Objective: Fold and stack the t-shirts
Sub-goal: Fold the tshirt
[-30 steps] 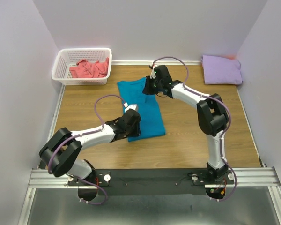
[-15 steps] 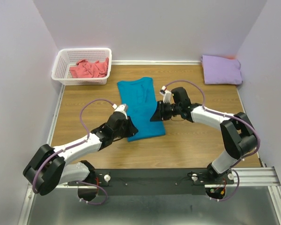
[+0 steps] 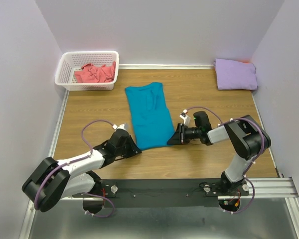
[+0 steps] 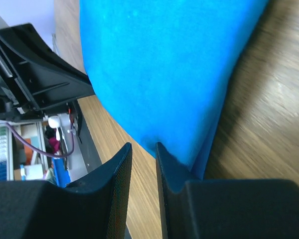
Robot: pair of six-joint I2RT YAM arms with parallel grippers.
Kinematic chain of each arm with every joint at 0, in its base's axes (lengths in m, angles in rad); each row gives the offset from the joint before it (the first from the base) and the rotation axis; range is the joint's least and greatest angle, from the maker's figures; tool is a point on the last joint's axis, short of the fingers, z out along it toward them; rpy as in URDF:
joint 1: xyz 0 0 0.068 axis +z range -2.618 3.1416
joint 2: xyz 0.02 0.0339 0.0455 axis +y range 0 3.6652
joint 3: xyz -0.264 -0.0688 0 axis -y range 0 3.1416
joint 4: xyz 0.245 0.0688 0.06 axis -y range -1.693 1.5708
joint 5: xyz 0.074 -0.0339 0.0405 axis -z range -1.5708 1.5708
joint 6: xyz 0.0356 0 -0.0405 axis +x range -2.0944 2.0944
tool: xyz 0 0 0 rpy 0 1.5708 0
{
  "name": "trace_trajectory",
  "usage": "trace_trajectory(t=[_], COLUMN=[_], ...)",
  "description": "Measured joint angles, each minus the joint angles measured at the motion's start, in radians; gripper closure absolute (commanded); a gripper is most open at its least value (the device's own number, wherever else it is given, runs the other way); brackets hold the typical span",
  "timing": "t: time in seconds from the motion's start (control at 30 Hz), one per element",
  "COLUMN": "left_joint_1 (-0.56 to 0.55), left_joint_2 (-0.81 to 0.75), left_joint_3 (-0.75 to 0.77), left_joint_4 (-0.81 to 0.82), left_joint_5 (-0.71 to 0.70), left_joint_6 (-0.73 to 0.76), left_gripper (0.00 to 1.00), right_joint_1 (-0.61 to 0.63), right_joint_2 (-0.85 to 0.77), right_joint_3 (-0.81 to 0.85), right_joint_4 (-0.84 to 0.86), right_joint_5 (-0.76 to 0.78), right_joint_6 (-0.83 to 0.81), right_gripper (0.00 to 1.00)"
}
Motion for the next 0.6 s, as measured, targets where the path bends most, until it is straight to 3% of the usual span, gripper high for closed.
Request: trace_trajectory(t=[0.1,0.3,0.4,0.5,0.6], left_joint_1=[0.002,0.002,0.003,0.007,0.012], left_joint_2=[-0.052,-0.212,-0.28,-0.312,-0.311], left_joint_3=[-0.014,-0.005,0.023,0.058,0.101], left_joint_4=[-0.034,-0.114,-0.152,-0.182,-0.214], left_joint_5=[-0.003,-0.027,-0.069,-0.105,-0.142], left_joint_6=[-0.019,-0.034,-0.035,-0.027,-0.016], left_gripper=[0.79,0.69,0.58,0.52,0.4], right_joint_1=[-0.006,0.006,0.048,0.121,0.203], right_joint_2=[-0.016,-0.167,-0.219,-0.192,-0.065], right_joint_3=[-0.023,-0.031,0.008,0.063,0.138], right_joint_4=[0.027,0.013,0.033,0.085,0.163], right_joint_5=[0.0,0.001,0.002,0.001,0.006], right_joint_6=[0.026,0.082,0.126,0.171,0.204], right_gripper=[0.66,0.63,0.62,0.62,0.62])
